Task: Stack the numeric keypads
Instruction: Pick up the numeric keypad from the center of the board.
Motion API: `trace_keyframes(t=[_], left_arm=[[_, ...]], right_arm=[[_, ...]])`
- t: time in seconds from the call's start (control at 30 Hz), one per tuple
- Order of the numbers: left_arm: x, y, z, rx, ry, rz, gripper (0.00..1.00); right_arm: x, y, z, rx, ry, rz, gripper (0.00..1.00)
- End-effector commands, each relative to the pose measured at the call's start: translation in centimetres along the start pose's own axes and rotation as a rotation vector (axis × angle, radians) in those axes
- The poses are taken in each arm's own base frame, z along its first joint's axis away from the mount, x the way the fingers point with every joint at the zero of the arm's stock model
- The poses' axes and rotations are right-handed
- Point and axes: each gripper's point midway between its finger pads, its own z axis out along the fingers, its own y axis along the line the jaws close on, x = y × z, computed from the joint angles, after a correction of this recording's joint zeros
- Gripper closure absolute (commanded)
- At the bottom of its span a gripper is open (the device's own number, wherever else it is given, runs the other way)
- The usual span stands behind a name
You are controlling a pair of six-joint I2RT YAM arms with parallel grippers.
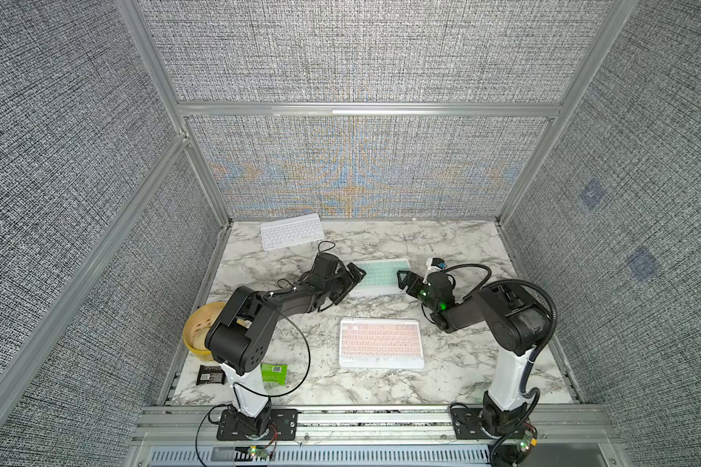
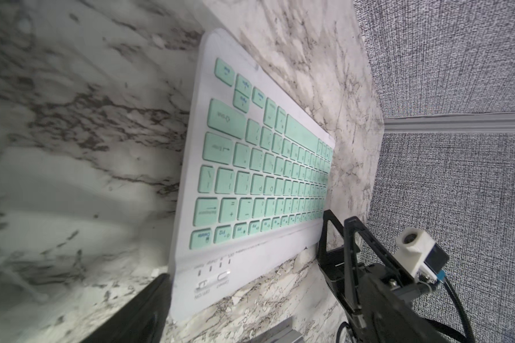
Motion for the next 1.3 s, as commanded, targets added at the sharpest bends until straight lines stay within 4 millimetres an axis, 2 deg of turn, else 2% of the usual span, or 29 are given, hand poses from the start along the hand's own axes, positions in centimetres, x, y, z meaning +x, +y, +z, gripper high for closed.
trace_keyframes(t=[0.0, 0.2, 0.4, 0.53, 0.67, 0.83, 1.03, 1.27], left_arm=[[2.9, -9.8, -2.5, 0.392, 0.171, 0.161, 0.02], [3.5, -11.1, -3.4, 0.422, 0.184, 0.229, 0.02], [3.9, -12.5, -3.1, 0.501, 0.196, 0.262, 0.02], [3.7, -13.2, -2.6, 0.552, 0.191, 0.263, 0.02], [3.5, -13.8, -2.0, 0.606, 0.185, 0.251, 0.02], [2.9, -13.9, -0.2, 0.647, 0.178, 0.226, 0.02], [1.7, -14.0, 2.6, 0.723, 0.167, 0.177, 0.02], [0.1, -14.9, 4.4, 0.769, 0.121, 0.184, 0.02]], right_arm=[[13.9, -2.5, -4.2, 0.088, 0.646, 0.261, 0.06], [10.7, -1.5, -3.2, -0.007, 0.607, 0.323, 0.06], [8.0, -1.0, -2.6, -0.081, 0.571, 0.365, 0.06], [7.0, -0.9, -2.1, -0.118, 0.559, 0.446, 0.06], [6.8, -0.7, -1.7, -0.191, 0.565, 0.531, 0.06], [6.9, -1.6, -1.4, -0.229, 0.555, 0.618, 0.06], [7.0, -2.5, -1.3, -0.229, 0.55, 0.651, 0.06], [7.1, -3.3, -1.2, -0.211, 0.551, 0.663, 0.06]])
